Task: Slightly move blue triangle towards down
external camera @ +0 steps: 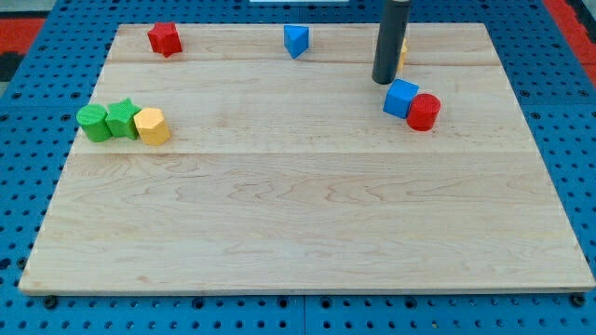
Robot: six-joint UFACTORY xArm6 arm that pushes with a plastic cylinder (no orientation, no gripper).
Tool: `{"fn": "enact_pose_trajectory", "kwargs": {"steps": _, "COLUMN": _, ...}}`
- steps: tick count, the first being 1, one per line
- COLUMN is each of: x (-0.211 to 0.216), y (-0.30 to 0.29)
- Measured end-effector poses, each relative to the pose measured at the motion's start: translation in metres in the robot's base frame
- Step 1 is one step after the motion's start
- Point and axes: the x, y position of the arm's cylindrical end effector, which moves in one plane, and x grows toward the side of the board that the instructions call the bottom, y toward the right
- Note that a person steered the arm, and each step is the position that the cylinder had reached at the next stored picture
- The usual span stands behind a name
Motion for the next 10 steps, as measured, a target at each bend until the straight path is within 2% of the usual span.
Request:
{"fn": "enact_pose_trajectory", "kwargs": {"steps": 1, "x": -0.051, "y": -0.018}}
{"fn": "enact_pose_trajectory", "kwargs": {"steps": 2, "x": -0.065, "y": 0.046}}
{"fn": "enact_pose_trajectory", "kwargs": {"steps": 3, "x": -0.041, "y": 0.008}}
{"fn": "enact_pose_trajectory", "kwargs": {"steps": 4, "x": -0.004, "y": 0.032}}
{"fn": "enact_pose_trajectory", "kwargs": {"steps": 5, "x": -0.012, "y": 0.077}}
{"fn": "enact_pose_trajectory", "kwargs": {"steps": 6, "x": -0.061, "y": 0.079}}
{"fn": "enact_pose_trajectory", "kwargs": {"steps": 8, "x": -0.040, "y": 0.066}}
{"fn": "enact_pose_trajectory", "kwargs": {"steps": 10, "x": -0.039, "y": 0.066}}
